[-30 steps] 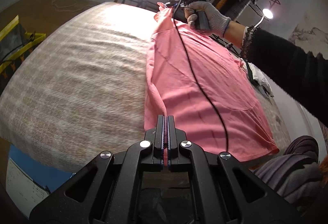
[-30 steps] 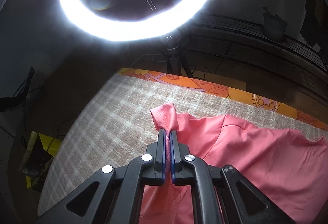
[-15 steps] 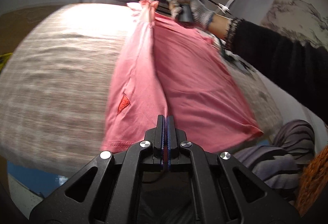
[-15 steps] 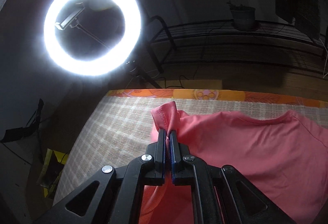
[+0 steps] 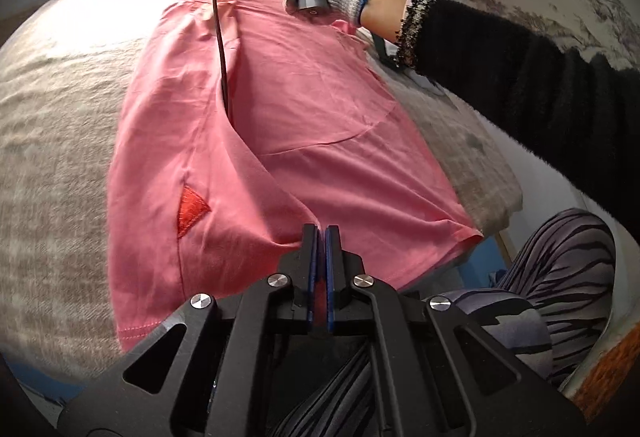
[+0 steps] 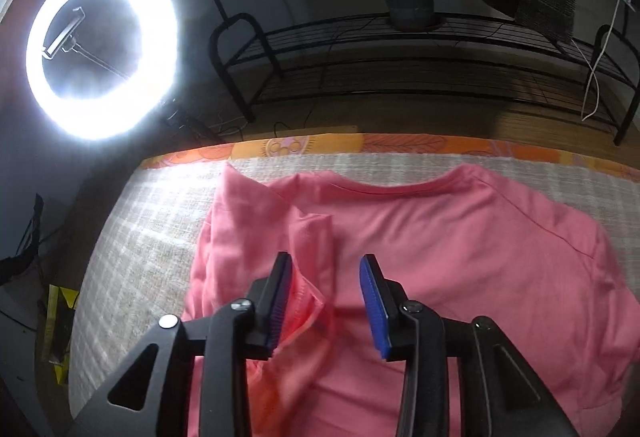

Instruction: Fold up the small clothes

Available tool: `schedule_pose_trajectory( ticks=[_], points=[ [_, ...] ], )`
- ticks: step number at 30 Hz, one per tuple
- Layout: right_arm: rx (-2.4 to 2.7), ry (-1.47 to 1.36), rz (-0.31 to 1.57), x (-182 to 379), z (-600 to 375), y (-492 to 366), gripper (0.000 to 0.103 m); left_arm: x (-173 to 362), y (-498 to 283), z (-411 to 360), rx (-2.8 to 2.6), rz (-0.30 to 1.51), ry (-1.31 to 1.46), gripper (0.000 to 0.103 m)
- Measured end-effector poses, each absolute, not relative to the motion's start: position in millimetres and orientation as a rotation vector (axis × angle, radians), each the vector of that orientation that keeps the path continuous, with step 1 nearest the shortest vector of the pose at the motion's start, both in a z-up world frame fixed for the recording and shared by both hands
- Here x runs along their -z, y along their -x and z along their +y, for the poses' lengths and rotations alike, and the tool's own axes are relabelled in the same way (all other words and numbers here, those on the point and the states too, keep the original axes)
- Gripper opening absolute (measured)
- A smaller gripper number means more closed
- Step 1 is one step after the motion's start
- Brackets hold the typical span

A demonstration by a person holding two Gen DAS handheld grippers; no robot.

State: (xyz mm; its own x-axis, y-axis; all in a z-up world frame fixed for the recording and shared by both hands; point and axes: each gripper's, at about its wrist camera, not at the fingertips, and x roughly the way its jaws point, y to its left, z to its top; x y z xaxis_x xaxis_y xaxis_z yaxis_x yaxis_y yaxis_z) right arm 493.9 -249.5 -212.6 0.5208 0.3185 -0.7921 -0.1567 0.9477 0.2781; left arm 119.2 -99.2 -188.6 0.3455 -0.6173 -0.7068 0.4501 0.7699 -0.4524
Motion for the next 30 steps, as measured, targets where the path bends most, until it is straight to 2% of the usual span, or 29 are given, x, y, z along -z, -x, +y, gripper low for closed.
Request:
schedule_pose_trajectory(
  ticks=[3,5,7,9,22,30],
  points=[
    [-0.278,-0.181,0.973,203,-270,-479,0.046,188,-118,-106,0.718,1.013,0.169,0.0],
    [-0.281,-0.183,0.953,192,-288,-465,0.051,188,-115,-112,0.741,1.022,0.154,0.011],
    [-0.293,-0.193,0.926,178,-307,-445,0.052,185,-109,-116,0.763,1.009,0.132,0.037],
    [-0.291,-0.197,0.898,164,-329,-421,0.056,181,-103,-120,0.775,1.0,0.109,0.046],
    [-0.229,-0.271,0.72,68,-437,-263,0.058,140,-57,-83,0.801,0.887,0.158,0.046],
    [-0.328,-0.212,0.674,40,-408,-218,0.039,128,-99,-26,0.557,0.794,0.155,0.045]
  ],
)
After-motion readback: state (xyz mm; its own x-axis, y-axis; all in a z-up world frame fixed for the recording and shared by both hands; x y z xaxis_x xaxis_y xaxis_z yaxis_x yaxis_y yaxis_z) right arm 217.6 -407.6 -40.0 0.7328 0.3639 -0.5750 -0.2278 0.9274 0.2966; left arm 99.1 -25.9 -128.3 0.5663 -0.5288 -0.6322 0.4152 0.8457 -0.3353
